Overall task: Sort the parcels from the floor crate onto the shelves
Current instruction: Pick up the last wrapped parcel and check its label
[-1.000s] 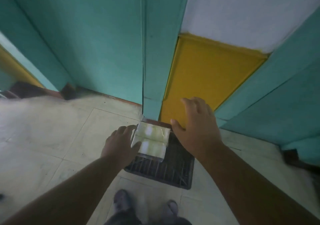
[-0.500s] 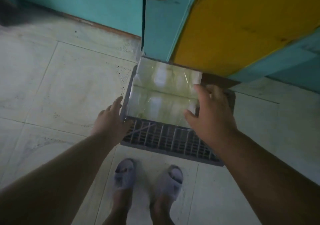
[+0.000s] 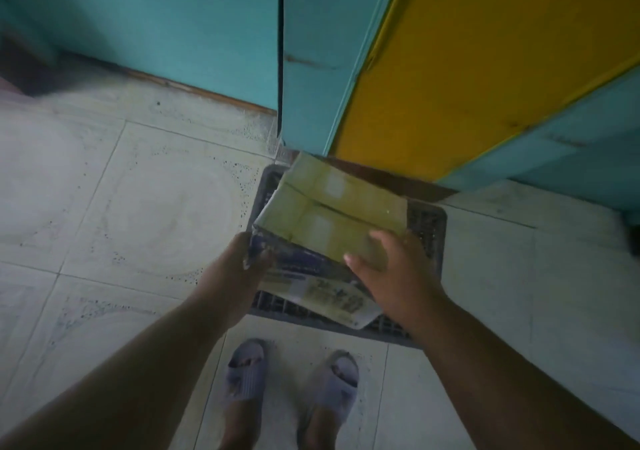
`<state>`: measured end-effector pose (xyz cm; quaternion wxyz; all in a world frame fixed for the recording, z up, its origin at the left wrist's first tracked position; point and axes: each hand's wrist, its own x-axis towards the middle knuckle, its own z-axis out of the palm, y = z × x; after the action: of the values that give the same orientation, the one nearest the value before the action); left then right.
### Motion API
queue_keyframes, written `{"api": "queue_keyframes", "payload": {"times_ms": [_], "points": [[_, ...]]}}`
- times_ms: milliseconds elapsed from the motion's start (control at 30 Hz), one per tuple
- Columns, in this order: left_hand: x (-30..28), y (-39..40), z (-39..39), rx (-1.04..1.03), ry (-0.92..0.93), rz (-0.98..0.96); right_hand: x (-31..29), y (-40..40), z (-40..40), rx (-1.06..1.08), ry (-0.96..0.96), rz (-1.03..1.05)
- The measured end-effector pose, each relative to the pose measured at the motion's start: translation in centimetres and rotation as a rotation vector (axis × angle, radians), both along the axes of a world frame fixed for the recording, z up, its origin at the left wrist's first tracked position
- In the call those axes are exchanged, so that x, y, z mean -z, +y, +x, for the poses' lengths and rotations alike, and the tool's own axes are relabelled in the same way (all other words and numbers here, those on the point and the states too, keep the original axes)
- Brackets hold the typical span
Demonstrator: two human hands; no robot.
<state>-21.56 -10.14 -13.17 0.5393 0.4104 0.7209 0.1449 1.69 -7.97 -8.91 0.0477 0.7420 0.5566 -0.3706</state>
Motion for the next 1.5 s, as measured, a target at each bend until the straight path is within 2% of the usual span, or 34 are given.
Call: {"api": "queue_keyframes", "payload": {"times_ms": [200,300,400,500,567,667,800,900,967,1033,1100,1200,1500], "points": [[-17.7,-1.2,1.6,-0.113,-0.193,0.089,-16.6,-2.7,2.0,-0.069,0.015,0.112],[-25.8,-2.2,1.1,-0.152,-0.433,0.095,-24.0,-4.0,3.7,-0.027,0.032,0.160],[-32.3,-3.3,1.2,-0.169,-0.543,0.183,-30.5,-5.3,4.9,0.063,0.132,0.257],[-36.2,-4.4,2.4,-0.208,-0.696,0.226,-35.3,-7.0,4.3,0.158,0.213,0.366],[-37.9,-4.5,3.0,-0.197,-0.818,0.227,-37.4,-8.0,3.3,0.207,0.242,0.440],[-40.8,-3.9,2.9,-0.199,-0.883,0.237,-39.4,-9.0,2.1,0.268,0.278,0.478],[-43.3,-3.2,2.6,-0.191,-0.860,0.186,-42.3,-9.7,1.1,0.220,0.074,0.441],[-44.3,-3.2,2.5,-0.157,-0.886,0.135,-44.1,-10.4,0.5,0.239,-0.034,0.579],[-44.9,-3.4,2.6,-0.057,-0.872,0.176,-45.1,-11.2,-0.1,0.226,-0.012,0.649],[-45.7,-4.1,2.9,0.078,-0.831,0.218,-45.7,-12.1,-0.9,0.149,-0.008,0.613],[-45.8,-4.7,3.7,0.135,-0.826,0.202,-45.7,-12.7,-1.2,0.070,-0.129,0.518],[-45.5,-5.2,5.3,0.087,-0.815,0.178,-45.9,-12.8,-0.5,0.124,-0.193,0.397],[-44.3,-9.2,11.3,0.153,-0.826,0.074,-44.3,-15.6,5.6,0.212,-0.218,0.252]]}}
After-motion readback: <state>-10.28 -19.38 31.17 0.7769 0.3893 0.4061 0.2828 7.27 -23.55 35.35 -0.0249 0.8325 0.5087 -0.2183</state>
